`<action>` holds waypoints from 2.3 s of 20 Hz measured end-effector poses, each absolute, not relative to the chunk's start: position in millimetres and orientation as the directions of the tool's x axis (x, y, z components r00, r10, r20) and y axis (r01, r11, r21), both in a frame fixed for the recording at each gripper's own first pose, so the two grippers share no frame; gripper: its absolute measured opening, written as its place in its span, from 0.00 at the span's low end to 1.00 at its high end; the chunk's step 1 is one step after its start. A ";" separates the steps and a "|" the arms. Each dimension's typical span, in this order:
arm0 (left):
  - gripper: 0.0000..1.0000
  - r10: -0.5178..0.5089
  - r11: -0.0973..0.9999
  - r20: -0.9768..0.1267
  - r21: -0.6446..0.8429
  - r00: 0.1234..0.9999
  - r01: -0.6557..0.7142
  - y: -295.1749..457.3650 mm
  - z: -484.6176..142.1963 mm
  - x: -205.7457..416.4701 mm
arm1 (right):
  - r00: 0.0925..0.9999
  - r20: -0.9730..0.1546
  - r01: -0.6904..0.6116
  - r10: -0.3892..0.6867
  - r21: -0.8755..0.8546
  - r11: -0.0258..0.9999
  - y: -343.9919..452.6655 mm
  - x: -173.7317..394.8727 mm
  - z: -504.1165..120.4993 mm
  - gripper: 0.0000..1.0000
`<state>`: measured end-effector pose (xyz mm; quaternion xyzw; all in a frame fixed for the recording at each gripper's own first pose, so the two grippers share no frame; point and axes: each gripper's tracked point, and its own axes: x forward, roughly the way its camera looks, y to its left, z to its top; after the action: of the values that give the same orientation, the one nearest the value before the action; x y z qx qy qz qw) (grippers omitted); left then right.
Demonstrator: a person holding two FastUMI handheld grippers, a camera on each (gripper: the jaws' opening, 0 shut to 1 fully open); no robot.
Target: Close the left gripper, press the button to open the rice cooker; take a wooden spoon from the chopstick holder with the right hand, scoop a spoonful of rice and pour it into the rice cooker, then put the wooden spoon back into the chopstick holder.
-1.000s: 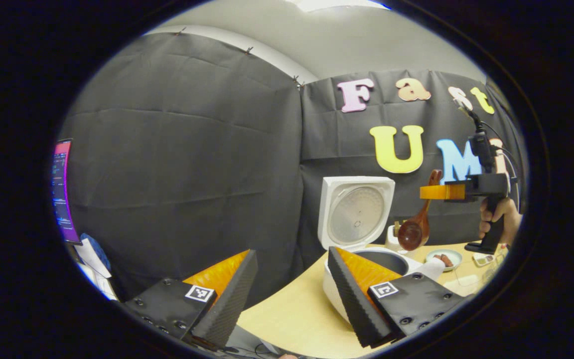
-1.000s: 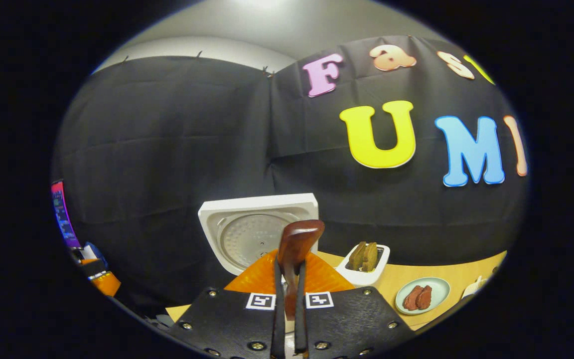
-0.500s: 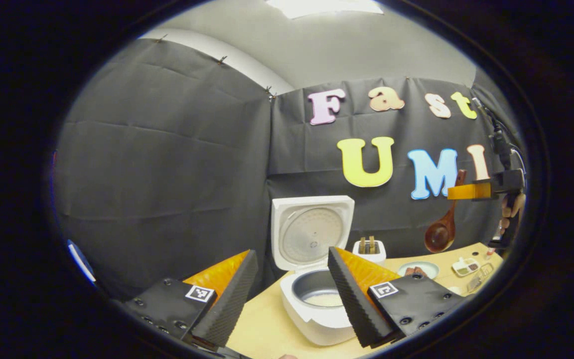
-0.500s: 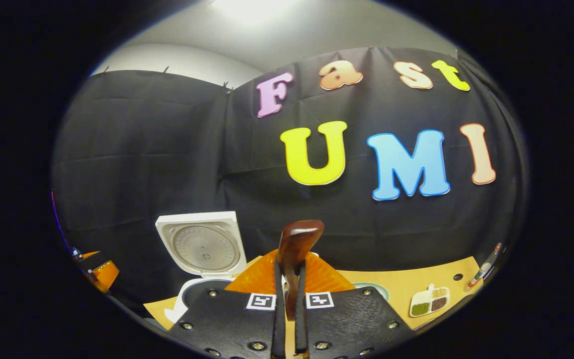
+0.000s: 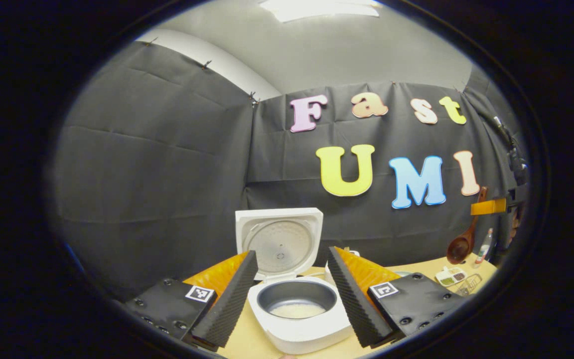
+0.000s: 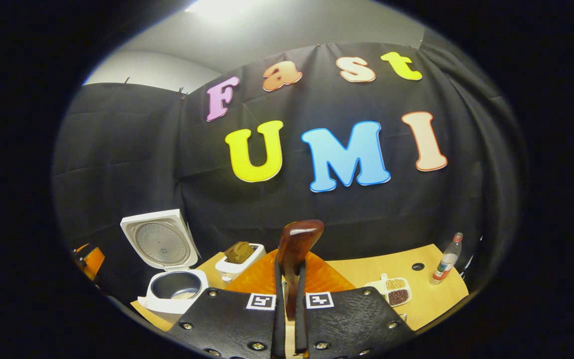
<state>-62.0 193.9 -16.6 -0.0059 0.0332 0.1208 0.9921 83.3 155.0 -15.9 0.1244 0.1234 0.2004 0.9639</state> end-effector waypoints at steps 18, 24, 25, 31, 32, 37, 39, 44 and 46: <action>1.00 0.217 0.975 -0.067 0.055 0.974 -0.213 147.7 -1.5 -42.0 | 0.886 -0.423 -0.087 0.189 0.250 0.964 21.3 77.0 -142.4 0.08; 0.99 0.238 0.970 -0.073 0.074 0.969 -0.232 149.1 2.0 -46.4 | 0.829 -0.516 -0.046 0.214 0.319 0.947 17.2 79.8 -198.6 0.08; 0.97 0.243 0.968 -0.073 0.077 0.967 -0.237 150.2 2.2 -47.7 | 0.815 -0.529 -0.039 0.236 0.357 0.933 20.0 79.7 -207.2 0.08; 0.91 0.270 0.961 -0.072 0.076 0.960 -0.265 157.0 4.3 -52.5 | 0.782 -0.569 0.031 0.253 0.441 0.897 11.5 86.3 -237.7 0.08; 0.92 0.272 0.961 -0.073 0.072 0.960 -0.267 157.6 4.3 -52.0 | 0.778 -0.572 0.031 0.258 0.445 0.895 9.9 89.7 -241.2 0.08; 0.99 0.272 0.961 -0.062 0.074 0.960 -0.267 155.6 9.6 -48.5 | 0.788 -0.561 0.009 0.253 0.421 0.907 3.8 86.1 -239.8 0.18; 0.99 0.273 0.961 -0.055 0.071 0.960 -0.269 154.7 13.2 -45.8 | 0.817 -0.541 0.005 0.198 0.350 0.937 -10.3 86.2 -226.2 0.31; 0.98 0.287 0.956 -0.055 0.075 0.956 -0.283 159.0 17.3 -30.9 | 0.890 -0.455 0.044 0.033 0.157 0.987 -56.3 84.9 -182.3 1.00; 1.00 0.307 0.950 -0.050 0.081 0.950 -0.302 168.3 21.9 -22.3 | 0.905 -0.424 0.054 -0.001 0.112 0.992 -66.2 82.0 -162.9 1.00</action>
<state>-22.3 168.3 21.9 0.0363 0.0311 0.1544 0.9869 82.0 -66.2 -162.9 0.0607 0.2169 -0.0143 0.9742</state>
